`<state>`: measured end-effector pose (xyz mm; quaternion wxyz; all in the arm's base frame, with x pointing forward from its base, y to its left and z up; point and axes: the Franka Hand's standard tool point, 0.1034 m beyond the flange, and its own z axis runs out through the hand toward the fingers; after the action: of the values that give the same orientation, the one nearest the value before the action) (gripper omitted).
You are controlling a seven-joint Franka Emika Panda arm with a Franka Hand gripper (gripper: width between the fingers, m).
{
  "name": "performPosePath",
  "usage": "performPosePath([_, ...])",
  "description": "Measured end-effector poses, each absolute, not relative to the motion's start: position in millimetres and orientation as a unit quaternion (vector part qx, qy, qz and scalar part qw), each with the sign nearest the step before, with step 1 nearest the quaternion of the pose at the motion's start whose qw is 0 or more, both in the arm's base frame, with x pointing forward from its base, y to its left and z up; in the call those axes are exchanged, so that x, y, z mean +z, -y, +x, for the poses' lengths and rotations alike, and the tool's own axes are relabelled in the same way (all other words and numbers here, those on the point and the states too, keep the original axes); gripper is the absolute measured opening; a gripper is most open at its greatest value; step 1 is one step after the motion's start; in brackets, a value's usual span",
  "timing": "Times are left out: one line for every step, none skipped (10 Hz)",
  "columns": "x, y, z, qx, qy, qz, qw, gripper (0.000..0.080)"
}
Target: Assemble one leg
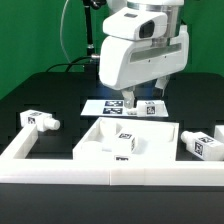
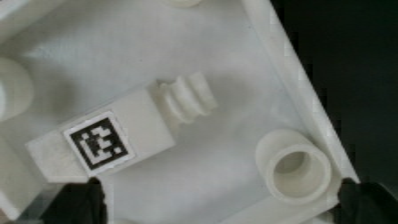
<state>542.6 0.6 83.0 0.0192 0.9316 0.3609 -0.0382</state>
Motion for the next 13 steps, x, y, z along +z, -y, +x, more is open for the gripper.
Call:
performPosePath([82.0, 4.5, 542.7, -0.036, -0.274, 0.961, 0.024, 0.0649])
performPosePath([77.2, 17.2, 545.9, -0.031, -0.225, 0.973, 0.029, 0.0649])
performPosePath([71.1, 30.7, 551.2, -0.034, -0.217, 0.975, 0.033, 0.0649])
performPosePath([70.7, 28.1, 552.9, -0.031, -0.174, 0.984, 0.033, 0.0649])
performPosePath([70.3, 24.7, 552.6, -0.03, -0.154, 0.987, 0.029, 0.0649])
performPosePath([69.7, 23.1, 552.4, -0.029, -0.113, 0.993, 0.025, 0.0649])
performPosePath([68.9, 22.6, 550.2, -0.038, -0.05, 0.998, 0.021, 0.0649])
performPosePath([68.9, 25.6, 551.5, -0.06, 0.025, 0.998, 0.022, 0.0649])
performPosePath([68.7, 28.0, 560.9, -0.067, 0.083, 0.994, 0.022, 0.0649])
performPosePath([66.9, 29.8, 568.2, -0.066, 0.111, 0.991, 0.017, 0.0649])
performPosePath([65.7, 31.4, 571.2, -0.066, 0.119, 0.991, 0.013, 0.0649])
performPosePath([65.5, 30.2, 567.8, -0.077, 0.114, 0.99, 0.013, 0.0649])
performPosePath([65.2, 29.7, 567.8, -0.077, 0.114, 0.99, 0.013, 0.0649])
